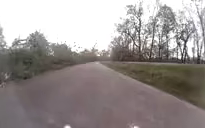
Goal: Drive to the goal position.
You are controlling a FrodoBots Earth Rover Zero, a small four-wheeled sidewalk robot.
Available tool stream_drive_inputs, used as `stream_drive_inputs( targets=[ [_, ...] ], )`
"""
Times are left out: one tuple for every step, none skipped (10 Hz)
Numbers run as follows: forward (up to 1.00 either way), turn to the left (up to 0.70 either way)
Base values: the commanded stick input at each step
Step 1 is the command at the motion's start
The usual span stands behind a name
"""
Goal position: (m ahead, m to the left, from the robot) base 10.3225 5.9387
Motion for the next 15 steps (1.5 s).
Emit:
stream_drive_inputs(
  targets=[
    [1.00, 0.00],
    [1.00, 0.00],
    [1.00, 0.00],
    [1.00, 0.00],
    [1.00, 0.00],
    [1.00, 0.00],
    [1.00, 0.00],
    [1.00, 0.00],
    [1.00, 0.24],
    [1.00, 0.40],
    [1.00, 0.33],
    [1.00, 0.00],
    [1.00, 0.00],
    [1.00, 0.00],
    [1.00, 0.00]
  ],
)
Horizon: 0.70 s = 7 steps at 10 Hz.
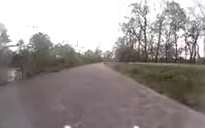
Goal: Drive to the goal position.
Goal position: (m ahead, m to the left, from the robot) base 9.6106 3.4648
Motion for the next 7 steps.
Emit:
stream_drive_inputs(
  targets=[
    [1.00, 0.00],
    [1.00, 0.00],
    [1.00, 0.00],
    [1.00, 0.00],
    [1.00, 0.00],
    [1.00, 0.00],
    [1.00, 0.00]
  ],
)
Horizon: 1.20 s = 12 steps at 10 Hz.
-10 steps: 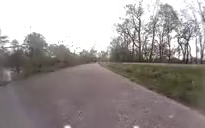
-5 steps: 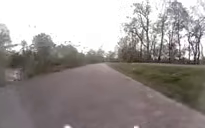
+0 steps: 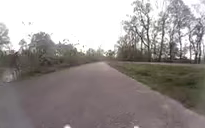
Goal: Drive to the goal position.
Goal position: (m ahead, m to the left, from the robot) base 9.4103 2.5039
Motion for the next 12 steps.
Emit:
stream_drive_inputs(
  targets=[
    [1.00, 0.00],
    [1.00, 0.10],
    [1.00, 0.34],
    [1.00, 0.40],
    [1.00, 0.40],
    [1.00, 0.27],
    [1.00, 0.09],
    [1.00, 0.00],
    [1.00, 0.00],
    [1.00, 0.00],
    [1.00, 0.00],
    [1.00, 0.00]
  ],
)
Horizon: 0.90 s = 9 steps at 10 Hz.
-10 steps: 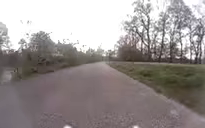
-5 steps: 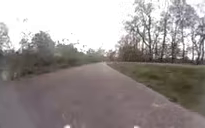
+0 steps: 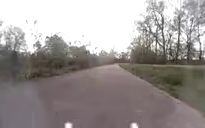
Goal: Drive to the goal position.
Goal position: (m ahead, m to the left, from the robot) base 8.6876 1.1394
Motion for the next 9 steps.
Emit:
stream_drive_inputs(
  targets=[
    [1.00, 0.00],
    [1.00, 0.00],
    [1.00, 0.00],
    [1.00, 0.00],
    [1.00, 0.00],
    [1.00, 0.00],
    [1.00, 0.00],
    [1.00, 0.00],
    [1.00, 0.00]
  ],
)
